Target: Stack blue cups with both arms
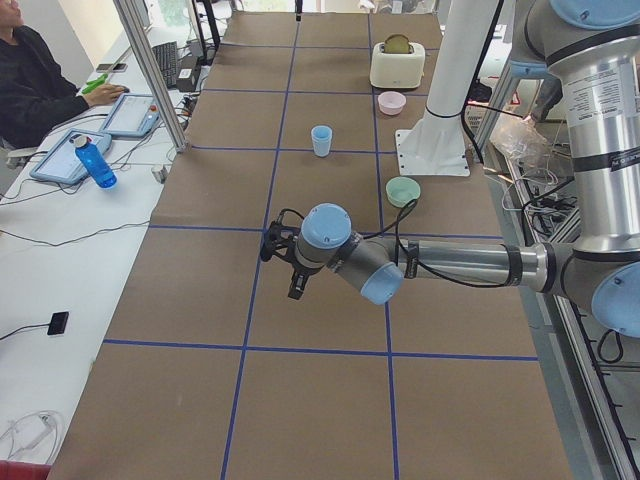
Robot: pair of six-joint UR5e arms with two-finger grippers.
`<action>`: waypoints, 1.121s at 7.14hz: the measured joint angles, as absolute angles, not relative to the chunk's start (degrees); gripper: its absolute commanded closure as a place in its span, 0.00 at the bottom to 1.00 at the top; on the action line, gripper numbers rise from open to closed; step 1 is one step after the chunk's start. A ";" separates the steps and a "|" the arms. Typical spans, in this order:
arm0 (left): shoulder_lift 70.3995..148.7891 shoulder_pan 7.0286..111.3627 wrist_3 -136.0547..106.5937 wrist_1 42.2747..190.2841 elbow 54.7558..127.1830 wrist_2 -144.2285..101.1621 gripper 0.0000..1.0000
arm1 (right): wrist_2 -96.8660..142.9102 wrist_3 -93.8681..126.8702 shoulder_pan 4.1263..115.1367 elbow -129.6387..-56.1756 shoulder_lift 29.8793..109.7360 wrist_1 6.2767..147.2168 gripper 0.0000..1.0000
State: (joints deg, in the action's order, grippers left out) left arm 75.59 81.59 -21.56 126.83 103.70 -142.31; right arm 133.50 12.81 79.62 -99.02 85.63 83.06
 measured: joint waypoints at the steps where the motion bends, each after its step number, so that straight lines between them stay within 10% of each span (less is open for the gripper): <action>1: 74.11 81.94 -21.59 127.50 103.58 -142.35 0.02 | 133.29 12.76 79.74 -99.23 85.82 82.62 0.00; 8: 69.80 86.25 -21.94 129.11 103.54 -143.34 0.02 | 131.73 12.57 79.72 -99.48 85.10 82.02 0.00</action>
